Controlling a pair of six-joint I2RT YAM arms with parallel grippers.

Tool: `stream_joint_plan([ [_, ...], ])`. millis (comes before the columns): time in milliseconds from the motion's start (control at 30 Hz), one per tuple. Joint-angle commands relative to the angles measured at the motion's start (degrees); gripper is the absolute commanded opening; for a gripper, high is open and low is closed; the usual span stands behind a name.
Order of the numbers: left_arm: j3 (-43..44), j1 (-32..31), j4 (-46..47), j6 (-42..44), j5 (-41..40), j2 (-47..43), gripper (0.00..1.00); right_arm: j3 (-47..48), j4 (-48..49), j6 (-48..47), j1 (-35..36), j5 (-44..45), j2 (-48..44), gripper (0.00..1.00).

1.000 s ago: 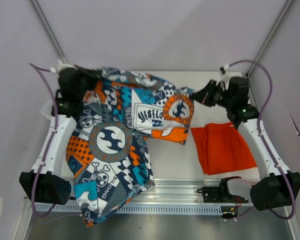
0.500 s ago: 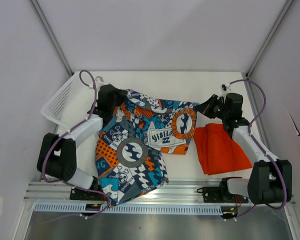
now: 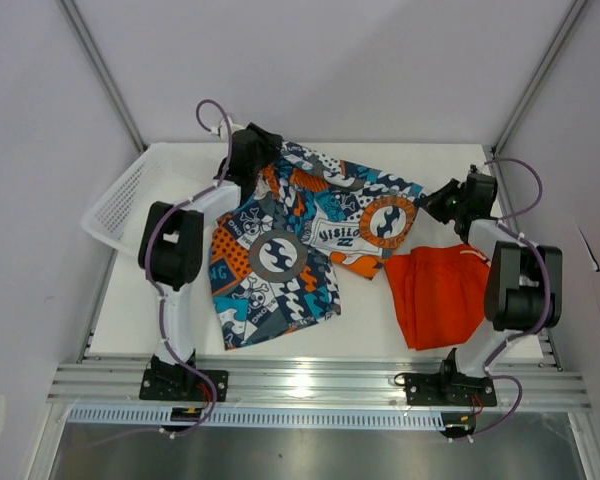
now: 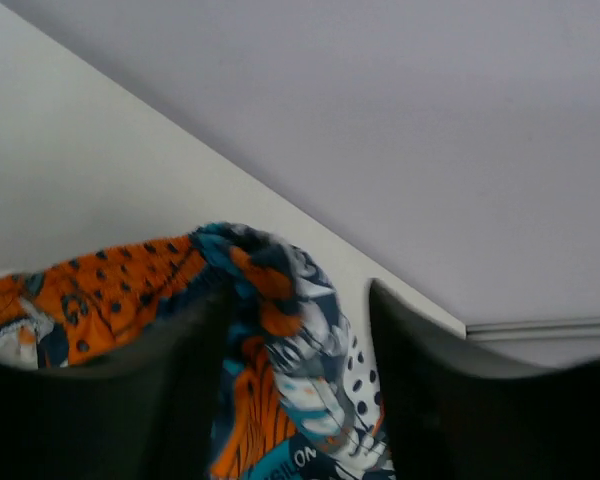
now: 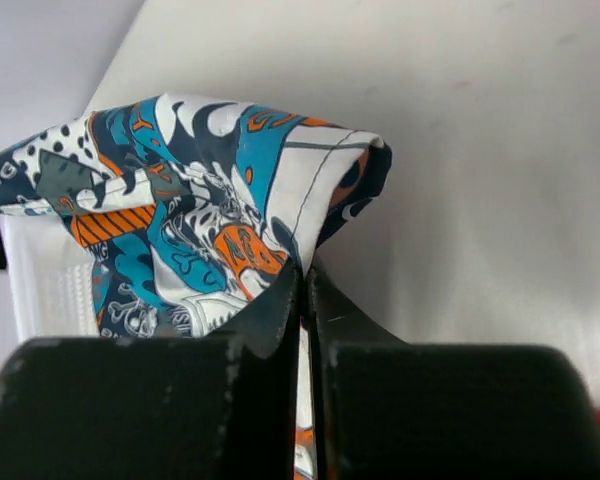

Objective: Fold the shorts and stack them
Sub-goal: Flatten the shorts out

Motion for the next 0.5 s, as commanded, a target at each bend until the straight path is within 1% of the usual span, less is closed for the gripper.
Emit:
stream_joint_plan([
  [0,12.96,-0.06,-4.52,1.80,3.05,5.13,0.66,8.33,1.99,2.44,-1.29,2.86,7.47,0.04],
  [33,14.15,-0.23,-7.24,2.33,2.44,5.75,0.96,10.28,0.06,2.61,-1.38,4.52,8.96,0.21],
  [67,14.77,-0.32,-9.71,3.64,2.35,5.50,0.99,11.78,-2.57,2.53,-1.38,5.49,11.07,0.30],
  [100,14.60,-0.32,-9.99,4.18,2.26,4.88,0.99,13.97,-3.90,2.44,-1.38,6.55,11.52,0.40],
  [133,13.82,-0.32,-10.43,4.62,1.83,3.05,0.99,14.69,-4.96,2.35,-1.38,7.51,11.61,0.55],
  [167,12.85,-0.32,-11.13,5.75,1.74,1.99,0.99,15.13,-6.45,1.65,-1.29,9.35,11.44,0.62],
  [233,12.14,-0.32,-12.36,7.08,1.30,-0.03,0.99,15.66,-7.95,0.68,-1.03,11.56,9.69,0.71],
  [267,12.31,-0.32,-14.19,8.56,1.12,-1.96,0.99,15.67,-9.35,0.16,-0.94,13.31,8.90,0.71],
  [300,12.05,-0.32,-14.91,9.53,1.29,-3.02,0.99,15.67,-10.06,-0.89,-0.77,14.37,7.15,0.75],
  [400,11.00,-0.32,-18.85,12.79,1.03,-7.77,0.99,15.58,-14.98,-4.14,0.72,18.49,3.20,0.76],
  [467,9.42,-0.32,-22.81,14.72,0.16,-10.58,0.99,15.32,-16.39,-6.34,2.56,18.78,1.25,0.74],
])
